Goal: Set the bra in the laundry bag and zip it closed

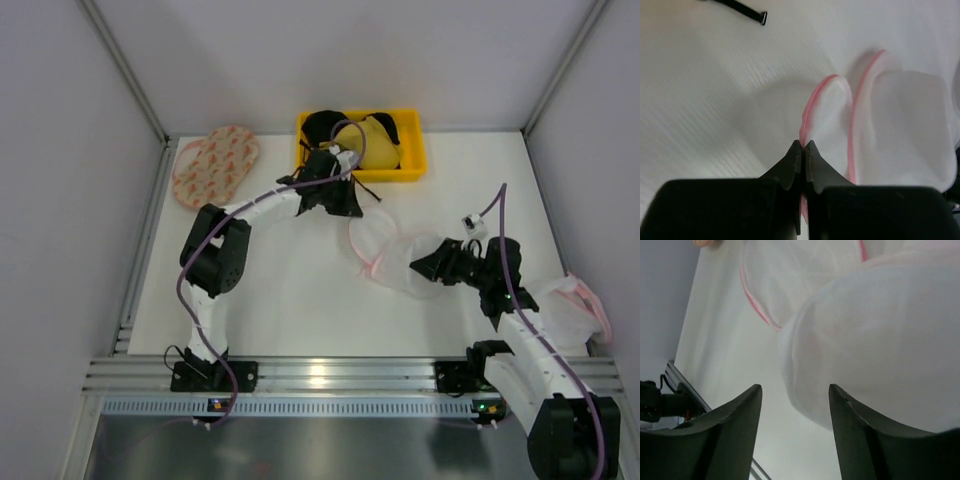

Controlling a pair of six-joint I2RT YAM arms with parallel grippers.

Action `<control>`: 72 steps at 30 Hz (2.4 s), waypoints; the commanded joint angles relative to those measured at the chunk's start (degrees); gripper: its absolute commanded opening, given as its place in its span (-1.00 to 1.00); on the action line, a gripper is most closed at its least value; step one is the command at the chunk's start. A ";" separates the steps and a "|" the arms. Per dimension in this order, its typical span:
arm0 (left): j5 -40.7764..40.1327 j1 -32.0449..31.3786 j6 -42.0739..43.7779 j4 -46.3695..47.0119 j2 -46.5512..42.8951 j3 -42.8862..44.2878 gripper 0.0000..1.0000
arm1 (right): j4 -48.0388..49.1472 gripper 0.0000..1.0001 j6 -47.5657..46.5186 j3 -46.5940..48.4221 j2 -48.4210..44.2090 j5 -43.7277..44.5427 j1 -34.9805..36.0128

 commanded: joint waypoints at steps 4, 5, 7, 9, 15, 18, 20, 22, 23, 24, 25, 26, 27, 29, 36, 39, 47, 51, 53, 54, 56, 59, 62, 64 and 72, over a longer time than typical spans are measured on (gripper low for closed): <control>-0.67 1.03 8.12 -2.46 -19.69 2.65 -1.00 | -1.99 0.76 -4.05 8.38 -3.13 3.29 1.01; -0.23 0.94 8.83 -4.03 -21.80 2.82 -1.00 | -2.25 0.86 -5.63 9.00 -4.18 3.73 1.01; 0.12 0.76 10.50 -6.06 -24.52 3.35 -1.00 | -3.13 0.95 -7.39 11.10 -4.63 4.26 0.92; 0.65 0.50 11.30 -7.65 -26.47 2.83 -1.00 | -3.66 0.96 -9.33 12.43 -4.46 3.92 0.92; 2.59 0.41 9.54 -10.28 -32.36 -0.77 -1.00 | -5.68 0.94 -9.69 16.30 0.02 1.46 0.92; 1.36 0.41 8.93 -10.46 -35.17 -5.42 -1.00 | -6.03 0.94 -9.60 16.83 2.83 1.10 1.01; -0.49 0.50 8.14 -10.46 -37.45 -9.71 -1.00 | -6.04 0.92 -10.65 17.09 5.02 0.58 0.92; -1.10 1.28 7.35 -10.46 -39.38 -12.63 -1.00 | -6.39 0.89 -11.70 17.44 6.44 0.66 0.92; -1.19 1.73 7.00 -10.46 -39.92 -15.08 -1.00 | -6.48 0.88 -11.97 17.44 8.18 0.49 1.01; -1.37 2.34 6.47 -10.46 -40.62 -16.41 -1.00 | -6.48 0.86 -12.23 17.70 8.90 0.40 1.10; -1.46 3.91 5.33 -10.46 -41.32 -17.21 -1.00 | -6.56 0.85 -12.84 18.05 9.77 0.31 1.27; -1.02 4.97 4.45 -10.38 -41.42 -17.91 -1.00 | -6.56 0.86 -13.11 18.32 11.26 0.40 1.54; -0.58 6.20 2.70 -10.46 -41.50 -18.70 -1.00 | -6.48 0.85 -13.46 18.58 11.97 0.31 2.06; 1.69 10.15 0.85 -10.12 -40.89 -18.71 -1.00 | -6.74 0.85 -14.08 19.46 14.25 0.14 2.85; 6.53 22.20 -7.33 -6.60 -38.26 -18.53 -1.00 | -9.02 0.86 -17.33 24.37 19.62 -1.80 5.58; 7.07 25.54 -7.77 -6.68 -36.50 -20.02 -1.00 | -9.46 0.89 -17.68 25.61 21.56 -2.94 6.11; 5.40 31.70 -3.38 -5.37 -34.83 -25.03 -1.00 | -12.01 0.87 -21.20 28.60 25.78 -3.91 6.90; 6.89 37.58 -0.84 -4.93 -34.47 -26.00 -1.00 | -12.01 0.82 -21.55 31.75 28.24 -3.47 6.99; 8.55 38.73 0.04 -4.93 -34.74 -26.53 -1.00 | -12.28 0.81 -22.17 33.43 29.73 -2.95 6.90; 9.08 39.34 1.79 -5.19 -35.00 -26.97 -0.96 | -12.36 0.81 -22.34 35.26 30.26 -2.07 6.90; 9.70 39.52 3.64 -6.50 -35.70 -27.49 -0.87 | -12.89 0.79 -22.69 37.21 32.01 -1.19 6.90; 11.80 39.52 6.90 -8.35 -37.72 -28.99 -0.49 | -13.42 0.75 -23.22 41.86 34.74 1.27 6.90; 14.27 39.52 10.24 -8.97 -39.83 -30.22 -0.13 | -13.77 0.70 -24.45 47.22 38.16 5.14 6.99; 15.58 39.44 12.61 -9.58 -40.45 -30.22 0.07 | -14.65 0.68 -25.33 51.86 41.67 7.15 6.90; 18.58 39.44 19.64 -12.84 -43.43 -22.07 0.96 | -16.33 0.55 -28.92 71.38 55.47 15.77 6.90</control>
